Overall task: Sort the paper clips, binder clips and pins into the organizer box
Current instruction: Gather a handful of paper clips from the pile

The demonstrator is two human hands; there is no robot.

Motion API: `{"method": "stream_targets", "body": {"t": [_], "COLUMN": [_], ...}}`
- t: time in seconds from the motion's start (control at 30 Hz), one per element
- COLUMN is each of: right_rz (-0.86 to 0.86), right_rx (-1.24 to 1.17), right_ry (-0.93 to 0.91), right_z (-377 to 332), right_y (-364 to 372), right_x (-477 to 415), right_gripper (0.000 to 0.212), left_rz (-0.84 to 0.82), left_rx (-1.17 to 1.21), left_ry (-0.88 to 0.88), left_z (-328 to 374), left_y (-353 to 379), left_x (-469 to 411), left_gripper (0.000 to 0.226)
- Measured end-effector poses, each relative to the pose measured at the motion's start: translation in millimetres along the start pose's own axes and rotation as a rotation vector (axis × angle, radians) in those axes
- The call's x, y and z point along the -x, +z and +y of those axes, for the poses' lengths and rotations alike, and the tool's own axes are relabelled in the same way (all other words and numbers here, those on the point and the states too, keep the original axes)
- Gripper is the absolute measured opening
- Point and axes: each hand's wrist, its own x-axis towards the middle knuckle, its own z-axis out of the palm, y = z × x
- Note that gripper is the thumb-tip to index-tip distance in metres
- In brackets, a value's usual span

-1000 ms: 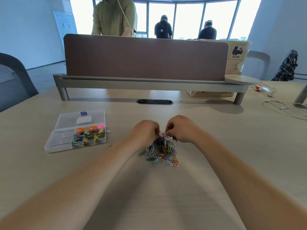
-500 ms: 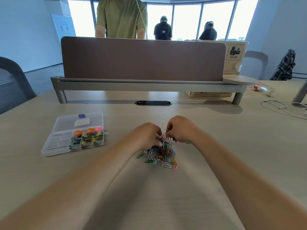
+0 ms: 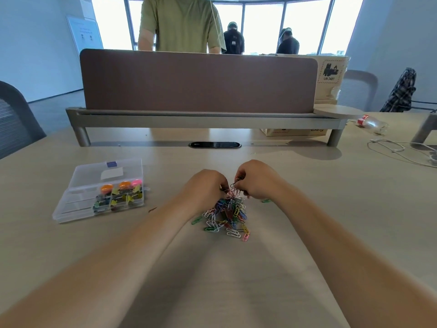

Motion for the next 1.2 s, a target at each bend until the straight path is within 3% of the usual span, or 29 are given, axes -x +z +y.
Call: {"method": "stream_targets", "body": {"t": [0.43,1.2], "right_rz": [0.007,-0.011], "right_rx": [-0.064,-0.140], "right_ry": [-0.010,-0.110], "right_z": [-11,-67], "right_y": [-4,1], "right_x": [6,4], "right_gripper": [0.011,0.008], "left_rz": [-0.057,0.058], "left_rx": [0.303,0.443], "left_ry": [-0.113,-0.171], "left_z": [-10,-43], "left_y": [-24,-74], "left_x": [7,49], "left_gripper": [0.009,0.009]}}
